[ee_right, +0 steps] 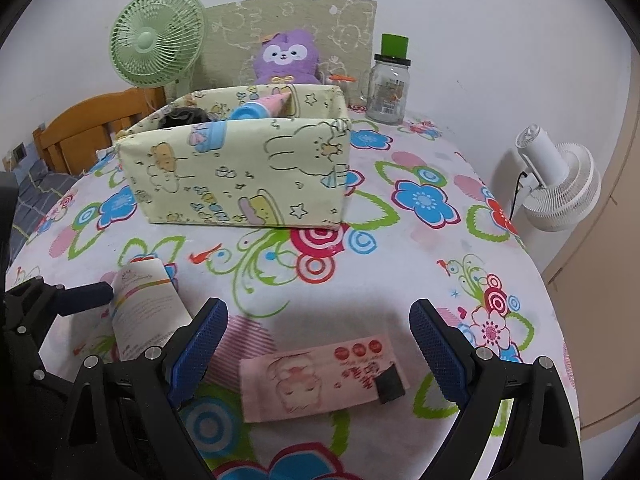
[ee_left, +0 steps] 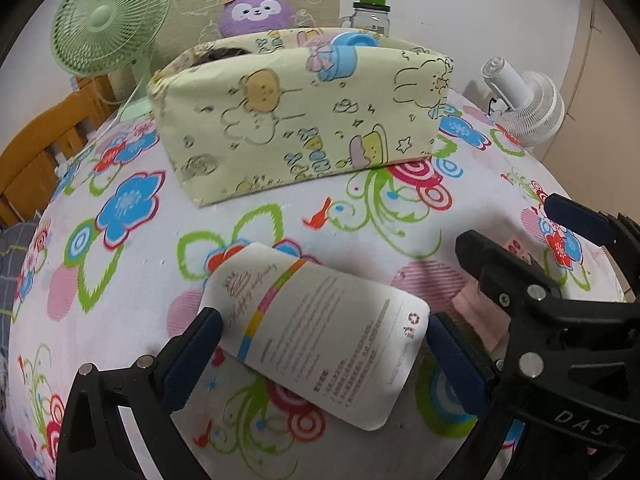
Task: Organize soft objects
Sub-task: 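Grasp the white card with the left gripper while the right gripper grasps the pink wipes pack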
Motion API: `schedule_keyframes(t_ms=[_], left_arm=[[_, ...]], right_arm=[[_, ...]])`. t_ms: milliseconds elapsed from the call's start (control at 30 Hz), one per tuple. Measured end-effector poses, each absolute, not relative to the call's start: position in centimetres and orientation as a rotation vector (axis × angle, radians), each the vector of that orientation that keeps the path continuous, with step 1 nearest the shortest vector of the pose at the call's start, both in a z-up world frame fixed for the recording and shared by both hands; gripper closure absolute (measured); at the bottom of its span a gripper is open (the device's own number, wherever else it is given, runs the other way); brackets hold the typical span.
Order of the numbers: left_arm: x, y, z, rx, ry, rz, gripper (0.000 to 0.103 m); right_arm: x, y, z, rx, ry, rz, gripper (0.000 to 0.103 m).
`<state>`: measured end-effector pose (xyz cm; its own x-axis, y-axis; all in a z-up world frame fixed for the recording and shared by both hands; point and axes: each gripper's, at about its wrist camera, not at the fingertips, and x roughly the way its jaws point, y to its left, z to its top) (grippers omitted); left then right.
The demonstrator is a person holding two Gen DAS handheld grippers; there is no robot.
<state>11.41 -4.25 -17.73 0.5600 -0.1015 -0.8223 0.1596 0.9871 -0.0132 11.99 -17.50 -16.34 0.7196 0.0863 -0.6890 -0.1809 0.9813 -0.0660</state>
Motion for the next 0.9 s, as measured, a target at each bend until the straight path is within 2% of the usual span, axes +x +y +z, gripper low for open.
schedule_keyframes(t_ms=[900], left_arm=[[9.7,-4.0,-18.3,0.109,0.978,-0.196,0.0]], right_arm=[[13.0,-14.9,-18.7,-0.229,0.844,0.253,0.009]])
